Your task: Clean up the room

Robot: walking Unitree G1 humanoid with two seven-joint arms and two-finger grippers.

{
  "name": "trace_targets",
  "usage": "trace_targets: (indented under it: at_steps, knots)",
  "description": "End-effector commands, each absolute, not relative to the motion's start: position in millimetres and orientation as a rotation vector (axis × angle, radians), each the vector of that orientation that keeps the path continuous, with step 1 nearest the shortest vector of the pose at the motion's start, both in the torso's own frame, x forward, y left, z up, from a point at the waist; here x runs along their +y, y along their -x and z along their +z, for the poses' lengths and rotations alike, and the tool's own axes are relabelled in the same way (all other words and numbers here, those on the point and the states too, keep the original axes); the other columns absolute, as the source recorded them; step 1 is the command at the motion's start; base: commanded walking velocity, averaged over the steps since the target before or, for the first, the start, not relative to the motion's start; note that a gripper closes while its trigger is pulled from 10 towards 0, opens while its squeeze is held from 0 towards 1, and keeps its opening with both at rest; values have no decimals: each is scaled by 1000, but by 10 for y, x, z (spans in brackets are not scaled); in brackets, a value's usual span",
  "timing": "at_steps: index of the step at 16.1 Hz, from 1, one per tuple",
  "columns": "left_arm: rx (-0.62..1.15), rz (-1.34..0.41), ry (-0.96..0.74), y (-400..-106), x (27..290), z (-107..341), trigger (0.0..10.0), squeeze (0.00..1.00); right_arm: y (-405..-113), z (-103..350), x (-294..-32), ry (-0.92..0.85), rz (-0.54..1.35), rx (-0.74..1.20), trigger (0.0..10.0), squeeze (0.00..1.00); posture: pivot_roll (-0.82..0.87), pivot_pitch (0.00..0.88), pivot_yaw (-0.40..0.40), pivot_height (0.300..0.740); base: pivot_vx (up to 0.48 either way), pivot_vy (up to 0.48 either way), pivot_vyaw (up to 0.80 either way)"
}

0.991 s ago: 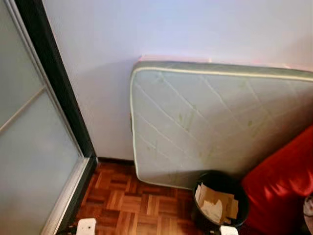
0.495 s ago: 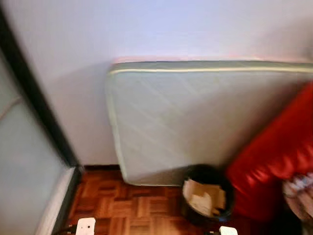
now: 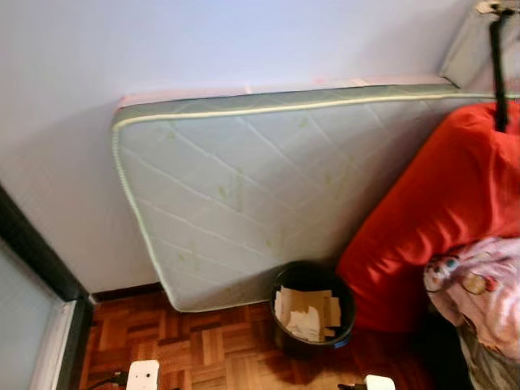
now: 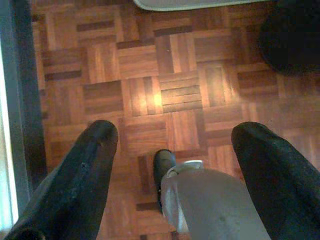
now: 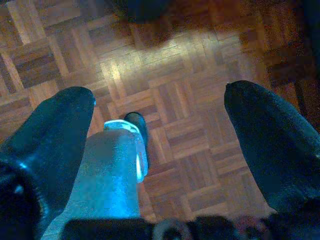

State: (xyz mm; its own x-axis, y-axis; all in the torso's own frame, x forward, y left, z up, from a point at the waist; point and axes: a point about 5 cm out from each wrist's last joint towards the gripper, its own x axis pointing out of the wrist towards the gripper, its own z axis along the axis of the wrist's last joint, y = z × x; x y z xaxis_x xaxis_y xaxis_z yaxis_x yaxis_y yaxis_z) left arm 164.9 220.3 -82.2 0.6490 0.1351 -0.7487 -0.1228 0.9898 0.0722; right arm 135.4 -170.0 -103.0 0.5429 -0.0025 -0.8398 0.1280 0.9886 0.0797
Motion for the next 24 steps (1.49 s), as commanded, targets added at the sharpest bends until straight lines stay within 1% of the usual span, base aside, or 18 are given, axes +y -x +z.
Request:
trace_targets:
  at_steps: [1, 6, 8, 15, 17, 24]
  knots:
    - [966, 71, -85, -1873, 2065, -797, 10000, 0, -1847, -764, -2270, -104, -97, 978, 10000, 0, 70, 0, -78, 740, 0, 0, -781]
    - [967, 60, -102, -1874, 2066, -796, 10000, 0, -1844, -766, -2269, -101, -94, 980, 10000, 0, 68, 0, -76, 740, 0, 0, -776]
    - [964, 49, -116, -1875, 2066, -794, 10000, 0, -1837, -770, -2268, -100, -95, 982, 10000, 0, 65, 0, -72, 740, 0, -309, -769]
    - [963, 44, -115, -1855, 2081, -800, 10000, 0, -1814, -785, -2250, -101, -96, 984, 10000, 0, 55, 0, -52, 740, 0, 0, -768]
    - [962, 33, -151, -1862, 2096, -793, 10000, 0, -1813, -788, -2240, -104, -96, 985, 10000, 0, 58, 0, -48, 740, 0, -141, -763]
    - [962, 45, -130, -1870, 2089, -792, 10000, 0, -1828, -780, -2246, -105, -96, 984, 10000, 0, 76, 0, -60, 740, 0, -42, -763]
